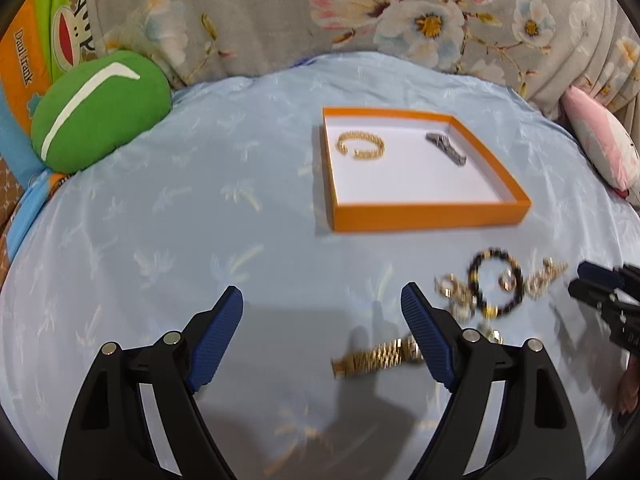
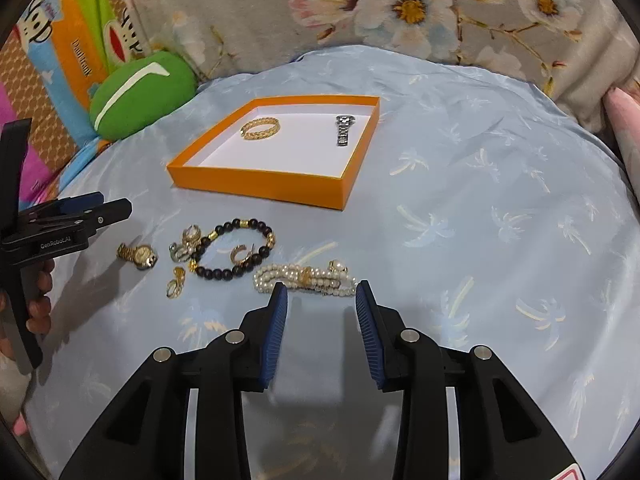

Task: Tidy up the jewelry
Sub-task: 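Withdraw both tools from the box back toward the remaining jewelry, then grasp the pearl bracelet with the right tool while the left tool grasps the gold watch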

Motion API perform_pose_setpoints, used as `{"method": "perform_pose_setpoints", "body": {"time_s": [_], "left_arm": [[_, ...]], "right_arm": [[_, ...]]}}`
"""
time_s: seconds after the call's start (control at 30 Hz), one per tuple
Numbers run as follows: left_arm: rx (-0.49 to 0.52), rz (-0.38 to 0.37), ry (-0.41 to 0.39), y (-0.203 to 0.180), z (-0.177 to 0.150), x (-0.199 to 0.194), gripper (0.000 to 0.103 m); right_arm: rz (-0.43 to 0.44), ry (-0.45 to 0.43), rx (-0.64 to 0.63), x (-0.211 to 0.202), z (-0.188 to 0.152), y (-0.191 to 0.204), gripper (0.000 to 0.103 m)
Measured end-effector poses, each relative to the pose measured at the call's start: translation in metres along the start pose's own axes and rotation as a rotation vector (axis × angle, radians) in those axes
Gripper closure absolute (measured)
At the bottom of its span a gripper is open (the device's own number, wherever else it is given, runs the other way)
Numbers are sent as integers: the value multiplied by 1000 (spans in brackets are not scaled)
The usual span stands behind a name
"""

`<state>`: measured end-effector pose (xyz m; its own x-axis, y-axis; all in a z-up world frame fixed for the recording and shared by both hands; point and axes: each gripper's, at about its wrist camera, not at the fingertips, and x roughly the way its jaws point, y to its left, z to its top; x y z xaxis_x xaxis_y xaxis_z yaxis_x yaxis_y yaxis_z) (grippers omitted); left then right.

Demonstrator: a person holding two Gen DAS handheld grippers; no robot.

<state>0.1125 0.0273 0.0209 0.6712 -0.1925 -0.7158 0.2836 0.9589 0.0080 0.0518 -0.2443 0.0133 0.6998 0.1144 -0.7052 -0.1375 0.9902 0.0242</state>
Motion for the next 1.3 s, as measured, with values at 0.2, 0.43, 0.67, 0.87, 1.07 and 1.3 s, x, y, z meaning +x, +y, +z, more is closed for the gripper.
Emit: {"method": "perform_pose_setpoints", "body": {"time_s": [0.2, 0.43, 0.67, 0.87, 1.07, 1.3], "left_arm": [[-17, -19, 47, 1, -24, -4, 24], [-11, -31, 65, -1, -35, -4, 20], [-12, -56, 80, -2, -34, -1, 19], [60, -115, 77, -12, -25, 7, 19], [244, -220, 91, -29, -11, 25, 19], [343, -292, 84, -33, -7, 29, 40]], "right_arm": [[11, 9, -130, 12, 11, 1, 49], [60, 71, -190, 33, 18, 10, 44], [58, 76, -35, 27, 8, 9, 79], [63, 60, 155, 14, -8, 5, 80], [59, 43, 227, 9, -16, 5, 80], [41, 39, 217, 9, -16, 8, 80]]}}
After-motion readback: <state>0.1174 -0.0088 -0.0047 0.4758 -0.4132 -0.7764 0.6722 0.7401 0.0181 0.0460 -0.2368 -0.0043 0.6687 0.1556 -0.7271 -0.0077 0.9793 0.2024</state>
